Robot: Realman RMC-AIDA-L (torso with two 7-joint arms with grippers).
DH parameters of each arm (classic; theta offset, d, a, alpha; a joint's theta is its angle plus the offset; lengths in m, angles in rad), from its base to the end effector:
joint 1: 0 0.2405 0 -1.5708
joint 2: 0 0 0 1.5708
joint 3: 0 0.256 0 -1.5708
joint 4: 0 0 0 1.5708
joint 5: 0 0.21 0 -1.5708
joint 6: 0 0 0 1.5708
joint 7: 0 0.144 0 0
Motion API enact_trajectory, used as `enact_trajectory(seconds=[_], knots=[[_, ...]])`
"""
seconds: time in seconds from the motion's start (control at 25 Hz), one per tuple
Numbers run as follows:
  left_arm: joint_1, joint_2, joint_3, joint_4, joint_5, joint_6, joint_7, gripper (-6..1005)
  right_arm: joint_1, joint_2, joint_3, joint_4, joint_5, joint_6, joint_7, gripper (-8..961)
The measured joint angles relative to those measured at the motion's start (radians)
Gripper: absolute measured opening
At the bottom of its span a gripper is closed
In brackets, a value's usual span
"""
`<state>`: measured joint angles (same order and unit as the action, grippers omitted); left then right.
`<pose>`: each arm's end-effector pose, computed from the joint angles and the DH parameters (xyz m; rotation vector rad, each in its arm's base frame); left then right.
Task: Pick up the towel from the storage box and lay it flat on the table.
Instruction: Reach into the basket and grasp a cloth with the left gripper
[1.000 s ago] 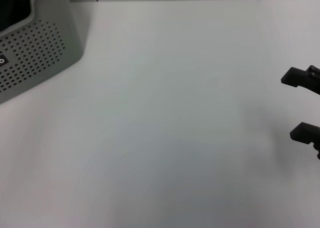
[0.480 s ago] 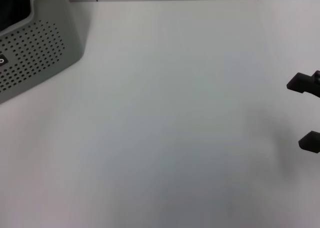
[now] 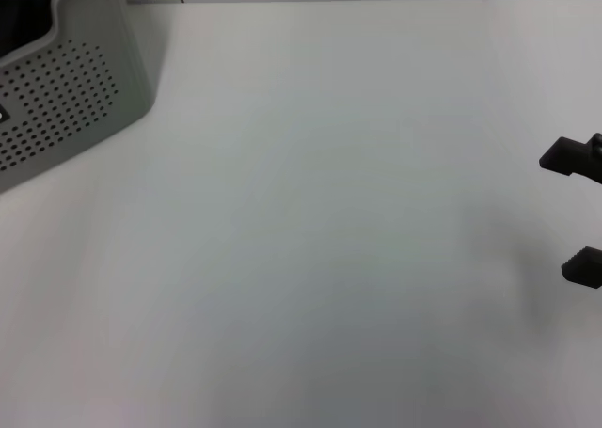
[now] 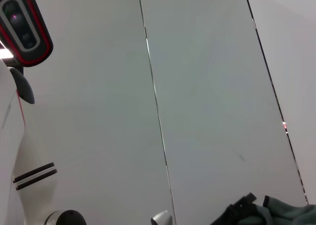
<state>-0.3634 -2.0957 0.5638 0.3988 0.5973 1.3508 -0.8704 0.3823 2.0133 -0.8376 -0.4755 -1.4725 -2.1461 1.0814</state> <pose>-0.3484 0.3188 0.1337 -1.1110 -0.5563 -1.2502 0.2419 0.2407 0.0452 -2.6098 0.1352 1.6188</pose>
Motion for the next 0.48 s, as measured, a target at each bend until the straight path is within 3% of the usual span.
enact_trajectory(seconds=[0.12,0.36,0.44,0.48], knots=[[0.002,0.0,0.0,-0.006,-0.001,0.056,-0.03,788,-0.001,0.0,0.0,0.0,0.0,0.0,0.0,884],[-0.023,0.001,-0.001,-0.032,-0.001,0.057,-0.049,553,-0.001,0.001,-0.001,0.0,0.0,-0.001,0.0,884],[-0.029,0.001,-0.005,-0.039,-0.007,0.035,-0.041,310,-0.001,0.001,-0.002,0.0,0.0,-0.001,0.0,884],[-0.03,0.002,-0.006,-0.04,-0.01,0.024,-0.037,278,-0.001,0.002,-0.002,0.0,0.0,-0.001,0.0,884]])
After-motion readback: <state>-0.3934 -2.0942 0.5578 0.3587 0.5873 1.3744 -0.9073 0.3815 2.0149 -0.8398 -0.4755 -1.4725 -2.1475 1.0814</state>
